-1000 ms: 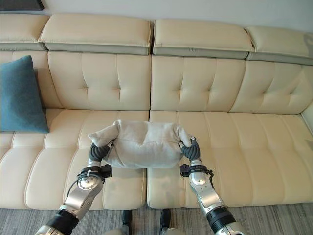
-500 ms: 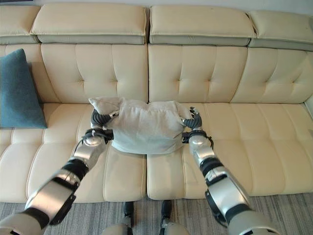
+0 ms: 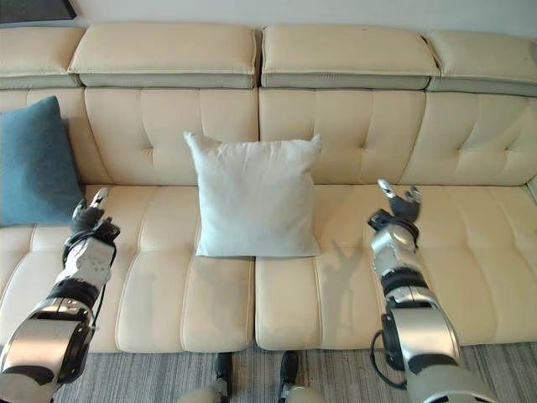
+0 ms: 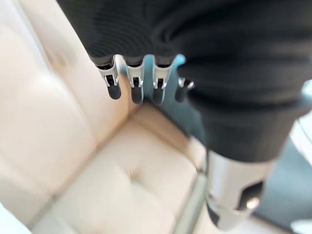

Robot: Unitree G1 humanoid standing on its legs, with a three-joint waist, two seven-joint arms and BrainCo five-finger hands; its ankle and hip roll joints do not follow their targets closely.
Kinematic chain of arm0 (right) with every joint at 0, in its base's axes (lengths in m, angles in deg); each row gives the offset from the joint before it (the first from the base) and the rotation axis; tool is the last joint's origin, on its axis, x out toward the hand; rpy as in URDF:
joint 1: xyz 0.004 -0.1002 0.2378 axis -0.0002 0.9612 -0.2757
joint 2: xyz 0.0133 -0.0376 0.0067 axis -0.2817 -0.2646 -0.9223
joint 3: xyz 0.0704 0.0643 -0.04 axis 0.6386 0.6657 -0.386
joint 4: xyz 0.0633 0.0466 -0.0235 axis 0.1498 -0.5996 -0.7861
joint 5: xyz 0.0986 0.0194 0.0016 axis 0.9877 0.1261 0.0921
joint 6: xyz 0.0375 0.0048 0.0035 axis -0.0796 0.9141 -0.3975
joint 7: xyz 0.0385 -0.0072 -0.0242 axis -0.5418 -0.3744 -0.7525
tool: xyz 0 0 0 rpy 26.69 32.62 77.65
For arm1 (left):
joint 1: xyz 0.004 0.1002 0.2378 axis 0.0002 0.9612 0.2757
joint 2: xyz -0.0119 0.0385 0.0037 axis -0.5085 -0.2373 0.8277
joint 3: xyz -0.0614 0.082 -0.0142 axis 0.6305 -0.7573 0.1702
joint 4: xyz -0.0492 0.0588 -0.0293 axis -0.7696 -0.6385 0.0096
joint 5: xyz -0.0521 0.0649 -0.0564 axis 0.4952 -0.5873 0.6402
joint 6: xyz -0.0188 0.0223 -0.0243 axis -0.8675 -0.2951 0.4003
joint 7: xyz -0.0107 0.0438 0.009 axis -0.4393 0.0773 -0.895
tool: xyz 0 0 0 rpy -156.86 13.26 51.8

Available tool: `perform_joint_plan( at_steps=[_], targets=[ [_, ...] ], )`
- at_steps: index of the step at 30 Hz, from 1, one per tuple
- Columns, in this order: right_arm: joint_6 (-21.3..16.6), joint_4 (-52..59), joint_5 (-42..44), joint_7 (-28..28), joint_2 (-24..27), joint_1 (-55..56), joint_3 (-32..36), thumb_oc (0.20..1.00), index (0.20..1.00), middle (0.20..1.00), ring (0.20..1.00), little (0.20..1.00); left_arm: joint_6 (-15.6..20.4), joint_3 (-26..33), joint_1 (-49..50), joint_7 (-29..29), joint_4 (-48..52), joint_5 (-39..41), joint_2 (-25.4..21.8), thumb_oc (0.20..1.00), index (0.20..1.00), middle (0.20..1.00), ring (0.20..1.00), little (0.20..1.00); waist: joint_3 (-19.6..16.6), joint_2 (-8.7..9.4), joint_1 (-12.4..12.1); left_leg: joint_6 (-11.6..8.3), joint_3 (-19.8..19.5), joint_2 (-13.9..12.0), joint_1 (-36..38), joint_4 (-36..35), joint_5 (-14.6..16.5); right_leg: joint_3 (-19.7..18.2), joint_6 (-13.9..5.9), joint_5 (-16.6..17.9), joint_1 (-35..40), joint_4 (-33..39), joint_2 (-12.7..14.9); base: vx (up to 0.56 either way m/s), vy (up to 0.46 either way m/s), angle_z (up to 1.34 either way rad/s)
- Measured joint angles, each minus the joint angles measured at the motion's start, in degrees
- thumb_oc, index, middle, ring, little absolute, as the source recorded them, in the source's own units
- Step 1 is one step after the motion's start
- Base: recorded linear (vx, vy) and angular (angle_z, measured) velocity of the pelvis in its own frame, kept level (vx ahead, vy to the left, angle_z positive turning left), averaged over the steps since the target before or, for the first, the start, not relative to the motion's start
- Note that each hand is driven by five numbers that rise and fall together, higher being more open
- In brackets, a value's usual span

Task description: Pick up all the scattered cushions and arrange them neatly on the sofa.

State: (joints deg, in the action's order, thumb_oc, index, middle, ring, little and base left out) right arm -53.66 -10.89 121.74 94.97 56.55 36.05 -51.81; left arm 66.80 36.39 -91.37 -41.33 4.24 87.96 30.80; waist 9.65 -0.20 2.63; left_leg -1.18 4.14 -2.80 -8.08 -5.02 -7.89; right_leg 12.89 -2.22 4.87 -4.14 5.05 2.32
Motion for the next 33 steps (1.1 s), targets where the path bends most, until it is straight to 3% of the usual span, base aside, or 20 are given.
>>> perform_joint_plan(
  at_steps=[3,5,7,10,17,22,24,25,27,33],
  targets=[
    [-3.0,9.5,-4.2,1.1,-1.9,11.2,0.6,1.0,1.0,1.0,1.0,1.0,0.7,1.5,10.5,-0.7,6.3,-3.8,2.7,1.0,1.0,1.0,1.0,1.0,0.0,-0.27,0.1,-0.07,-0.2,0.1,0.2,-0.2,0.3,0.0,-0.17,-0.5,0.3,0.0,0.1,0.02,0.028,0.05],
    [-4.2,14.5,-8.7,0.1,-4.2,24.0,0.3,1.0,1.0,1.0,1.0,1.0,1.9,0.1,23.6,-1.0,14.2,-12.5,6.1,1.0,1.0,1.0,1.0,1.0,-0.1,-0.2,0.1,-0.03,-0.3,0.2,1.1,0.2,0.4,0.6,0.05,-0.7,1.4,-0.2,0.1,0.0,0.04,0.13],
    [-3.4,15.0,-9.1,-0.6,-5.9,29.8,-0.2,1.0,1.0,1.0,1.0,1.0,1.3,-2.2,29.7,-0.9,16.7,-18.1,7.7,1.0,1.0,1.0,1.0,1.0,-0.1,-0.26,0.0,0.02,-0.5,0.4,1.8,0.2,0.4,1.0,0.21,-0.7,2.2,0.0,0.3,-0.03,0.039,0.06],
    [-1.6,16.5,-13.6,-6.9,-9.4,38.4,-3.6,1.0,1.0,1.0,1.0,1.0,0.6,-5.4,37.6,-2.5,20.8,-29.6,11.3,1.0,1.0,1.0,1.0,1.0,-0.2,-0.09,0.0,0.1,-0.3,0.1,1.7,-0.1,0.6,0.9,-0.02,-1.0,2.1,0.0,0.1,-0.03,0.03,-0.02],
    [1.1,14.7,-16.4,-13.8,-13.4,43.0,-10.1,1.0,1.0,1.0,1.0,1.0,0.2,-9.2,38.6,-4.7,19.6,-36.0,15.4,1.0,1.0,1.0,1.0,1.0,-2.4,1.7,0.0,0.1,0.9,0.0,2.2,-0.2,1.6,-0.5,-0.14,-0.8,1.8,0.0,0.1,-0.07,0.059,-0.12],
    [1.1,16.3,-18.0,-14.8,-13.1,42.2,-11.7,1.0,1.0,1.0,1.0,1.0,0.1,-12.3,38.6,-5.2,26.7,-36.5,14.2,1.0,1.0,1.0,1.0,1.0,-5.4,3.52,-0.1,0.49,1.2,0.4,2.5,-0.2,1.4,-0.7,-0.73,-0.3,2.0,-0.1,0.6,-0.11,0.132,-0.02],
    [1.1,18.4,-18.2,-15.6,-12.3,42.5,-11.8,1.0,1.0,1.0,1.0,1.0,0.2,-13.6,38.7,-5.9,30.9,-38.4,13.0,1.0,1.0,1.0,1.0,1.0,-5.7,3.22,-0.1,1.09,1.1,0.9,3.9,-0.2,1.1,-0.5,-0.26,0.5,3.5,-0.3,1.1,-0.11,0.159,0.01],
    [1.1,18.6,-18.6,-15.9,-12.0,42.7,-11.8,1.0,1.0,1.0,1.0,1.0,0.6,-14.4,38.6,-6.4,31.7,-38.8,12.3,1.0,1.0,1.0,1.0,1.0,-5.9,3.0,-0.1,1.07,1.2,1.2,4.4,-0.2,1.4,-0.6,-1.35,-0.4,3.9,-0.3,1.3,-0.1,0.135,0.03],
    [1.1,18.8,-20.2,-15.9,-11.5,42.7,-11.8,1.0,1.0,1.0,1.0,1.0,0.8,-14.4,38.0,-6.8,31.9,-39.3,12.1,1.0,1.0,1.0,1.0,1.0,-6.7,2.77,0.1,0.92,1.2,1.7,4.3,-0.2,1.7,-0.6,-1.57,-0.4,3.9,-0.2,1.8,-0.11,0.112,0.03],
    [1.2,20.5,-26.8,-15.7,-9.3,42.6,-14.6,1.0,1.0,1.0,1.0,1.0,0.9,-16.3,38.0,-7.1,31.9,-41.1,9.8,1.0,1.0,1.0,1.0,1.0,-4.7,3.81,0.3,2.11,3.3,2.5,3.1,-0.1,1.9,-2.3,-3.28,1.2,1.3,-0.7,2.9,-0.21,0.089,-0.16]
  ],
)
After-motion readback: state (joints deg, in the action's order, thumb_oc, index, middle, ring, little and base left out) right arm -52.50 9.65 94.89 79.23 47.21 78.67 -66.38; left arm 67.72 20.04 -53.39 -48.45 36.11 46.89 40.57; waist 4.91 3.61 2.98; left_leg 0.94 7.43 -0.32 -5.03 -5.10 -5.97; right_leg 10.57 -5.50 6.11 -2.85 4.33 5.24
